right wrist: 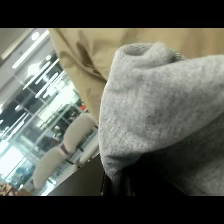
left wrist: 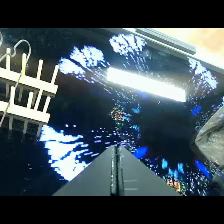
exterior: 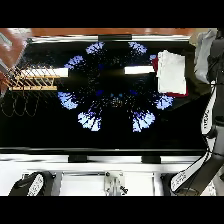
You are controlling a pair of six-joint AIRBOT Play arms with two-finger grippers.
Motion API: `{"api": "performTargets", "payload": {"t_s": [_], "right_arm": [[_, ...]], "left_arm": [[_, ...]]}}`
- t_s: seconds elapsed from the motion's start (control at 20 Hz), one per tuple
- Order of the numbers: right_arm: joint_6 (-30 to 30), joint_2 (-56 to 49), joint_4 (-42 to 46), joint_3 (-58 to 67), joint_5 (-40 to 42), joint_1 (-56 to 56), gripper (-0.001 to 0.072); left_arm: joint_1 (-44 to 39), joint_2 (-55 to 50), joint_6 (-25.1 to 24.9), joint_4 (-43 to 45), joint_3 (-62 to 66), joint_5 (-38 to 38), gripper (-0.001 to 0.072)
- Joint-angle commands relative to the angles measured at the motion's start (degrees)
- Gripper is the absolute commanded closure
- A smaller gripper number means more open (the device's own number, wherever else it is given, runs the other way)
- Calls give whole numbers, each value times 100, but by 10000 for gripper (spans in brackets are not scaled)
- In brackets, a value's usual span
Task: Fold the shirts.
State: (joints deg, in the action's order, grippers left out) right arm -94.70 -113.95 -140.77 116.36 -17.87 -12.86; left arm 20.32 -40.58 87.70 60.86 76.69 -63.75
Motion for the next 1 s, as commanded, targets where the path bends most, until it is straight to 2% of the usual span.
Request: {"api": "performTargets", "payload": {"t_s": [0.0, 0.05, 0.2, 0.5, 0.65, 0.85, 0.95], "right_arm": [[85, -256, 31, 7, -662, 101, 633], [103, -254, 31, 7, -658, 116, 633], [647, -181, 111, 24, -605, 157, 633], [634, 44, 358, 125, -529, 374, 633], [629, -7, 483, 125, 146, 402, 633], [636, -142, 483, 114, 170, 638, 633], [586, -146, 490, 114, 595, 782, 632]], "left_arm": [[2, 2, 2, 2, -2, -42, 680], [2, 2, 2, 2, -2, -42, 680], [2, 2, 2, 2, -2, -42, 680], [2, 4, 0, 2, -2, -42, 680], [2, 2, 0, 2, -2, -42, 680], [2, -7, 0, 2, -2, -39, 680], [2, -22, 0, 2, -2, -42, 680]]}}
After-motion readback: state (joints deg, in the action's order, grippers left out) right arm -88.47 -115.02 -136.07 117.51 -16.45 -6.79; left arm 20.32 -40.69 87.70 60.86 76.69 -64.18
